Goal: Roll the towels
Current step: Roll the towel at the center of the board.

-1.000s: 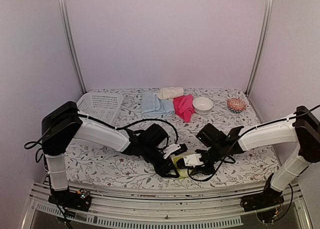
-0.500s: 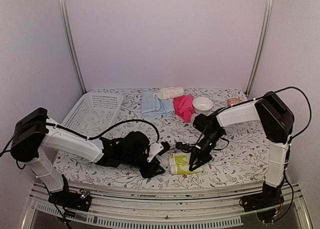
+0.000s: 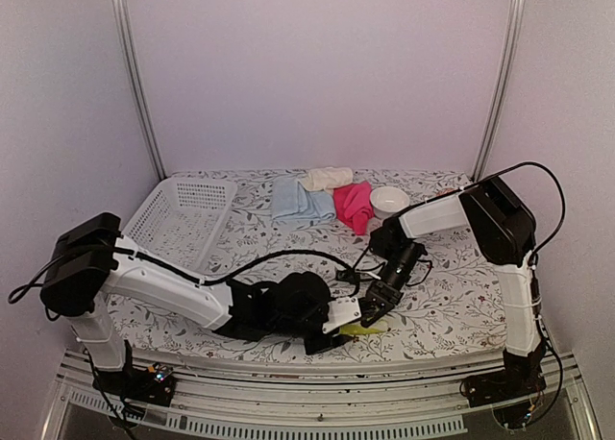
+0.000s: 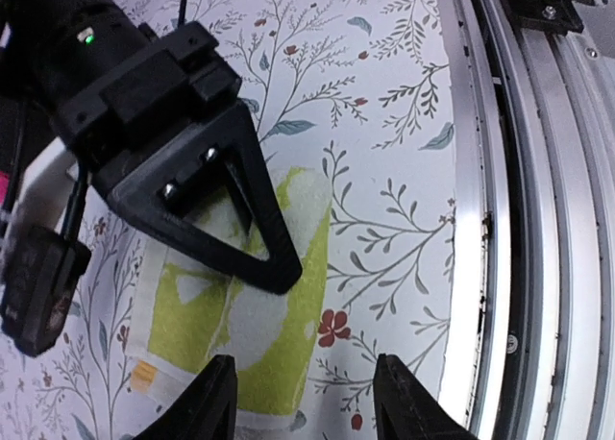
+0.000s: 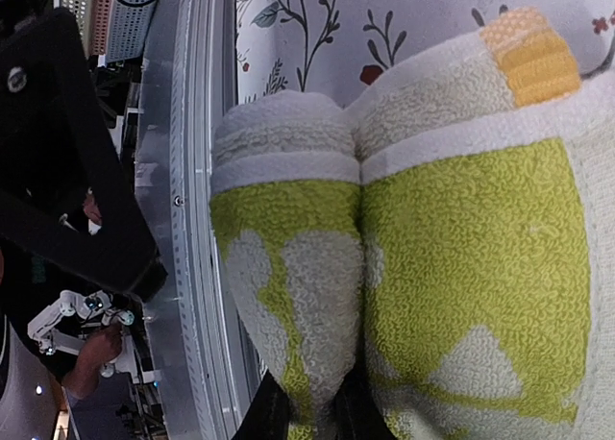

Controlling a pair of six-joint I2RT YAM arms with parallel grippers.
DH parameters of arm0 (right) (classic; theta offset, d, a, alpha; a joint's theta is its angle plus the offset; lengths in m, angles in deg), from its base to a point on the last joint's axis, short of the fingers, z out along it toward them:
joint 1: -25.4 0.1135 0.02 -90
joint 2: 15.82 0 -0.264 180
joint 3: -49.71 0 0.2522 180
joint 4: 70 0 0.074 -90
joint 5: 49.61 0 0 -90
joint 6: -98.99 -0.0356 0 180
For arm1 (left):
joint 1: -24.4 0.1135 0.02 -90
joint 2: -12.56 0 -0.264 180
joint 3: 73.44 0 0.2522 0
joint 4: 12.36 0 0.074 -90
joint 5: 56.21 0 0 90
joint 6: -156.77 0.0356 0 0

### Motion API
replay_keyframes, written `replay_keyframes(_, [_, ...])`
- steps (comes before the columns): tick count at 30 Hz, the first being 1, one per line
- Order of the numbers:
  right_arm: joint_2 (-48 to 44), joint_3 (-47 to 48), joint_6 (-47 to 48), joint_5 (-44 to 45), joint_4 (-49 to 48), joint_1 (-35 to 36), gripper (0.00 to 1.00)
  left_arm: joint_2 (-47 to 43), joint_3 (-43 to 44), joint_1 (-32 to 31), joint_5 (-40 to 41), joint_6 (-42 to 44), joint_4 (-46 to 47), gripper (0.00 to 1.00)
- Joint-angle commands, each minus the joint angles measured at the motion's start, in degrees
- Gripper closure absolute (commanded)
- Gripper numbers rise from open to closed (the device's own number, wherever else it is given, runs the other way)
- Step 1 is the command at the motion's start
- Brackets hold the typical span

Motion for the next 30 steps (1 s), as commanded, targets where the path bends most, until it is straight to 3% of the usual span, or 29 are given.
replay_keyframes(1, [4.3,-1.3,-0.6,8.5,-1.9,0.6,0.9,5.4,5.5,-1.4,5.7,9.3,-2.8,0.48])
replay_keyframes(6, [4.6,-1.3,-0.6,8.3,-1.6,0.5,0.9,14.1,12.4,-0.7,9.0,9.7,-8.5,0.5])
replay_keyframes(12, [4.4,-1.6,-0.5,8.3,-1.6,0.5,0.89,16.9,12.9,-0.6,12.9,8.9,-9.0,0.52])
replay_keyframes(17, [2.1,-1.2,0.5,7.1,-0.3,0.5,0.78,18.4,12.3,-0.1,15.1,8.0,-8.9,0.57])
replay_keyframes(22, [-3.6,-1.1,2.7,6.3,2.3,0.1,0.62,17.8,11.7,0.9,11.8,6.6,-9.6,0.71])
replay_keyframes(30, [-19.1,-1.5,2.2,4.4,2.1,-5.8,0.58,14.8,13.2,3.0,-0.3,2.5,-18.1,0.8])
